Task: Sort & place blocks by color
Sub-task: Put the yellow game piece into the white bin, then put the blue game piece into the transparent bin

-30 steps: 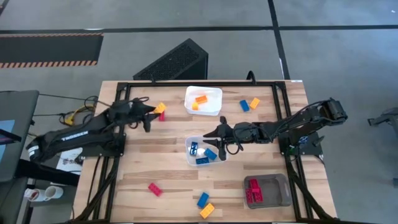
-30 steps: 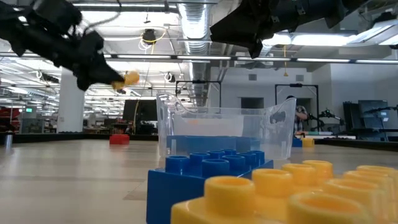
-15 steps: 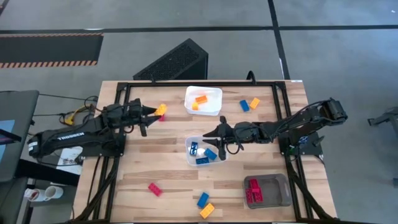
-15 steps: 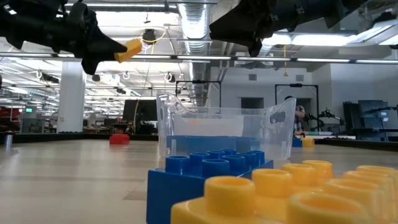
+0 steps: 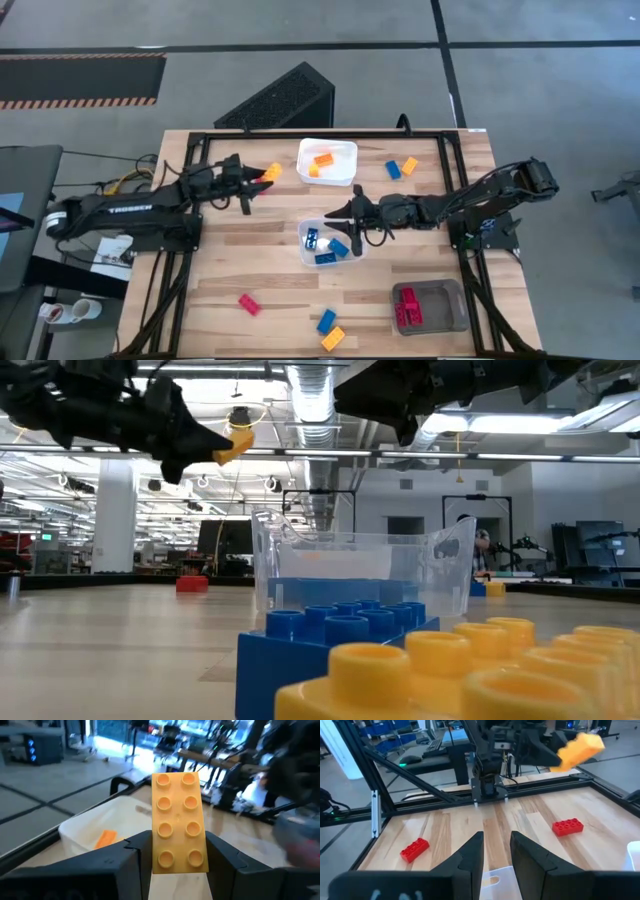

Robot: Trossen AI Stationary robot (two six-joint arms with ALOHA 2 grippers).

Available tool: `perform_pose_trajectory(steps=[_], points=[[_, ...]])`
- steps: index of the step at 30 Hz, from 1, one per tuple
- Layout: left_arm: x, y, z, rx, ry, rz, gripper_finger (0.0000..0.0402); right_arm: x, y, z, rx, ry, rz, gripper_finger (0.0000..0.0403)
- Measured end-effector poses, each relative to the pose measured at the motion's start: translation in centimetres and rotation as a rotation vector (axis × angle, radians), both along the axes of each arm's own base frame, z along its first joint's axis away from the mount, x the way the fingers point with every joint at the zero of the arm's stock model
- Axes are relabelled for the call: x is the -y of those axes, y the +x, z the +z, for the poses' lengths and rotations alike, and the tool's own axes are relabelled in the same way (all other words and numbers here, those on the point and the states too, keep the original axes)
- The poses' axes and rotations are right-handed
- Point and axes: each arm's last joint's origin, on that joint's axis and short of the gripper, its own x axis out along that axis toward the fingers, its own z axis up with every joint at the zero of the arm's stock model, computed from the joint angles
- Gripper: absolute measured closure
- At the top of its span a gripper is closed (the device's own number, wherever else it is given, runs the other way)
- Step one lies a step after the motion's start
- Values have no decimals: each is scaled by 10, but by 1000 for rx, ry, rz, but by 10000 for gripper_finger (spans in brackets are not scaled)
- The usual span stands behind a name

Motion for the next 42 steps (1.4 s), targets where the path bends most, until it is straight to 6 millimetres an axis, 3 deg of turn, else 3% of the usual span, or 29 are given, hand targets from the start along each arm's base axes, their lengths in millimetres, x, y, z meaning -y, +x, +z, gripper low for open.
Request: perform_pose_trajectory(steps=[6,11,17,23,29,36,42], points=[[-26,33,6,-137,-6,-11,294,0,0,0,1,1,0,285],[-58,70,9,-287,0,-7,294,0,0,0,3,1,0,285],[-95,115,-4,-422,-62,-70,283,0,0,0,3,1,0,285],[-117,148,-13,-456,-91,-77,288,0,0,0,-4,-4,3,285],[-127,160,-10,-510,-143,-60,233,0,0,-1,-9,-5,4,285],[-131,156,-5,-580,-127,-23,155,0,0,-2,-17,-9,5,285],[-126,142,23,-516,-97,-26,151,-1,0,-2,-20,-9,7,285]])
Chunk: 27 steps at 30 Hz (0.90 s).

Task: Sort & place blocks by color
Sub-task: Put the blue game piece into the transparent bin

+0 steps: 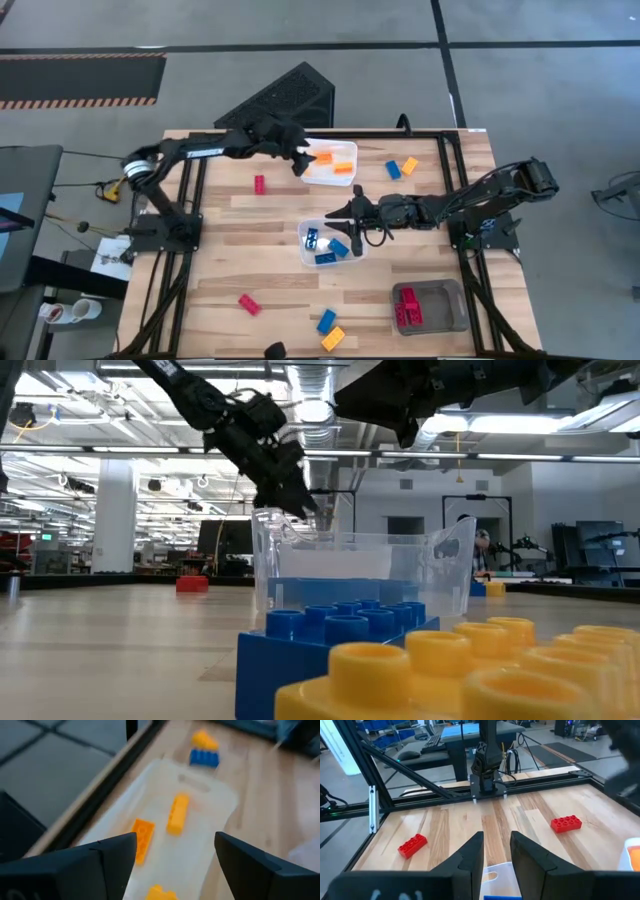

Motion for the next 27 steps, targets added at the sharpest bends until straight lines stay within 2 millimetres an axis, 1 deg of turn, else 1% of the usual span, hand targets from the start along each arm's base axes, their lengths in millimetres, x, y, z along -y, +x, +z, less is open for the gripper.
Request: perform_pose_trajectory(steps=[2,4,6,9,14,18,20,23,25,27], points=[[9,-9,16,45,28,-9,160,-1,0,-1,-8,2,2,285],[21,-20,30,110,66,-26,172,-2,-1,-2,-22,7,3,285],[37,-33,39,186,93,-46,184,-2,-1,-3,-29,6,1,285],[66,-54,41,309,105,-94,200,-4,-1,-3,-25,9,3,285],[113,-93,19,489,84,-151,218,-4,-1,-3,-25,12,1,285],[138,-121,-1,630,71,-151,226,-3,-1,-2,-22,11,-4,285],[145,-131,-8,687,90,-117,227,-3,-1,-3,-26,-1,-26,285],[149,-143,-11,750,122,-57,228,0,-2,-4,-38,1,-103,285],[151,-147,-12,757,124,-54,228,6,-5,-4,-68,14,-183,285],[152,-149,-13,748,117,-67,228,16,-11,-1,-92,37,-256,285]])
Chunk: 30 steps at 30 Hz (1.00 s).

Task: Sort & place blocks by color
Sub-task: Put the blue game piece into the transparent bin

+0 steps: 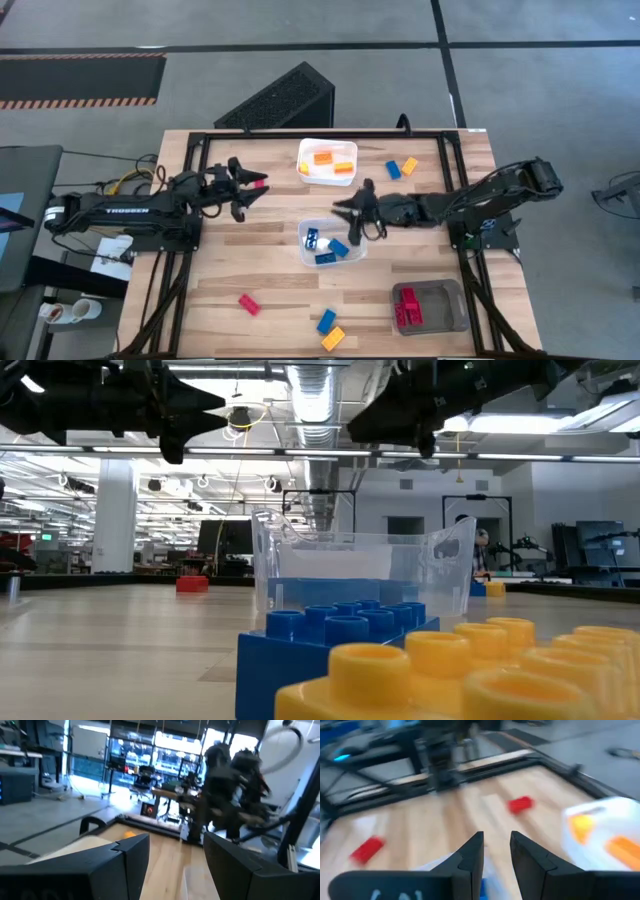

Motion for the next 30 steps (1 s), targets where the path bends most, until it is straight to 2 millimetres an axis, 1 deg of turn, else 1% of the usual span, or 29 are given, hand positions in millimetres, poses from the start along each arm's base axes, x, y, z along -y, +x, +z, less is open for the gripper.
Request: perform_pose_trajectory(steps=[4,8,13,16,19,23,27,30], points=[[2,0,-3,-35,6,-18,228,29,-15,2,-84,94,-127,285],[2,0,-3,-35,23,-10,228,56,-31,3,-164,153,-213,285],[2,0,-3,-38,33,-9,228,82,-49,-4,-281,213,-352,284],[2,0,-3,-38,34,-8,228,100,-60,-12,-340,301,-467,274],[2,0,-2,-31,34,-8,228,116,-70,-21,-421,366,-520,254],[2,0,-2,-28,30,-8,228,137,-81,-31,-509,411,-576,215],[2,0,-2,-29,30,-7,228,154,-87,-40,-540,470,-603,167],[2,0,-2,-28,30,-7,228,165,-90,-47,-567,488,-620,139]])
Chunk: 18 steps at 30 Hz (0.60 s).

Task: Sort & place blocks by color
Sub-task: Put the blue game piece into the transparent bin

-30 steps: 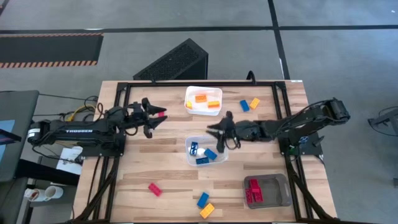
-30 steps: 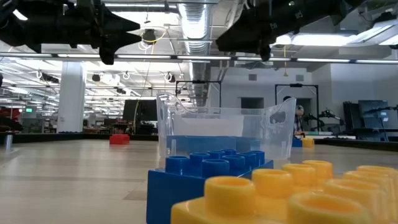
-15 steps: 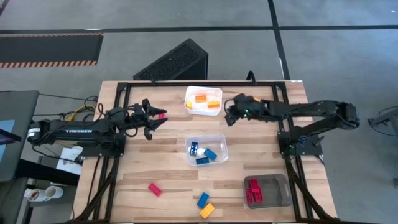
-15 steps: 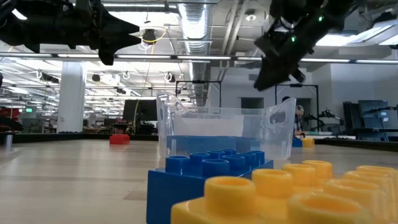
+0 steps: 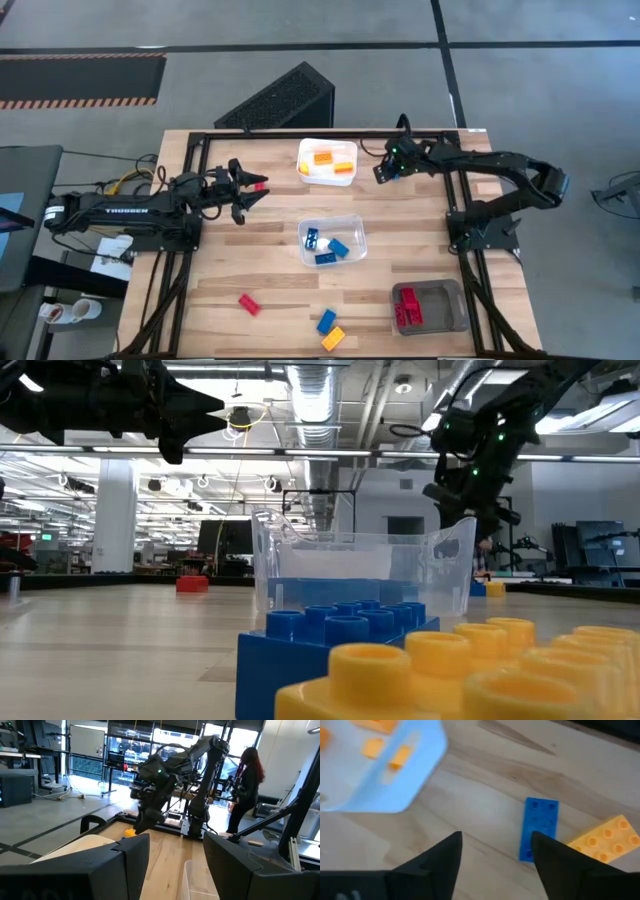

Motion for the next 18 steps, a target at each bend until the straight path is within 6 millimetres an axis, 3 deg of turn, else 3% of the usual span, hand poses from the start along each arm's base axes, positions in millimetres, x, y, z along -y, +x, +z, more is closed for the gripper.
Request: perform_pose_trajectory(steps=[5,18], points=[[0,0,0,-1,0,0,228,13,-2,-18,-62,46,-51,118],[0,0,-2,-18,-3,1,228,28,-1,-57,-174,143,-117,117]])
